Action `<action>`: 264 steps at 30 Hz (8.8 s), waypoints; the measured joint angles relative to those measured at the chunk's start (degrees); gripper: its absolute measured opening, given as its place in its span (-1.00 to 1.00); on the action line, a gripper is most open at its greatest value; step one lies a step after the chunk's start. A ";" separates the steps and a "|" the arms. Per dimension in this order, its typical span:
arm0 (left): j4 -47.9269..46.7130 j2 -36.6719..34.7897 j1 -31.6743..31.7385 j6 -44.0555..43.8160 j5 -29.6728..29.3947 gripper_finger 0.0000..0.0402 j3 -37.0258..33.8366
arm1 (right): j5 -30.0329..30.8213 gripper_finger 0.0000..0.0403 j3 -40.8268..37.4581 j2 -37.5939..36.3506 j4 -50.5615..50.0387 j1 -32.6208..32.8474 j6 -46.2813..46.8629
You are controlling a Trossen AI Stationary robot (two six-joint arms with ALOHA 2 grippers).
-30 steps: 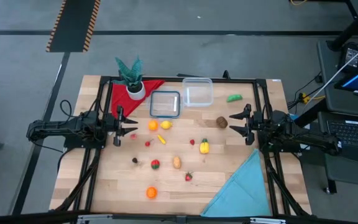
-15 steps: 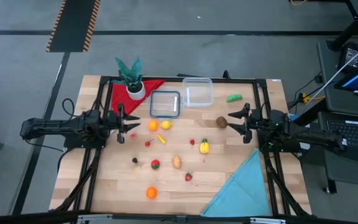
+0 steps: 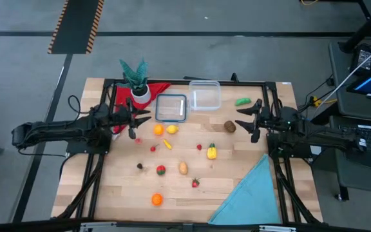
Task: Pick and placing Produce into tupperware
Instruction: Put the green peas into the transparent bin
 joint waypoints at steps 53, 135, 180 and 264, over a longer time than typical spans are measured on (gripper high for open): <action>0.48 22.22 5.00 0.07 -11.59 -0.45 8.99 | 16.44 0.22 32.47 45.03 -50.94 -13.73 -10.80; 0.94 22.22 4.97 0.21 -11.57 -0.45 9.00 | 10.94 0.48 35.11 53.62 -43.13 -31.61 -27.78; 0.90 22.22 4.99 0.17 -11.57 -0.45 9.00 | -0.01 0.48 35.09 64.98 -42.01 -41.79 -48.68; 0.84 22.22 5.00 3.17 -11.59 -0.45 9.00 | 4.34 0.48 35.31 76.48 -38.55 -41.83 -48.72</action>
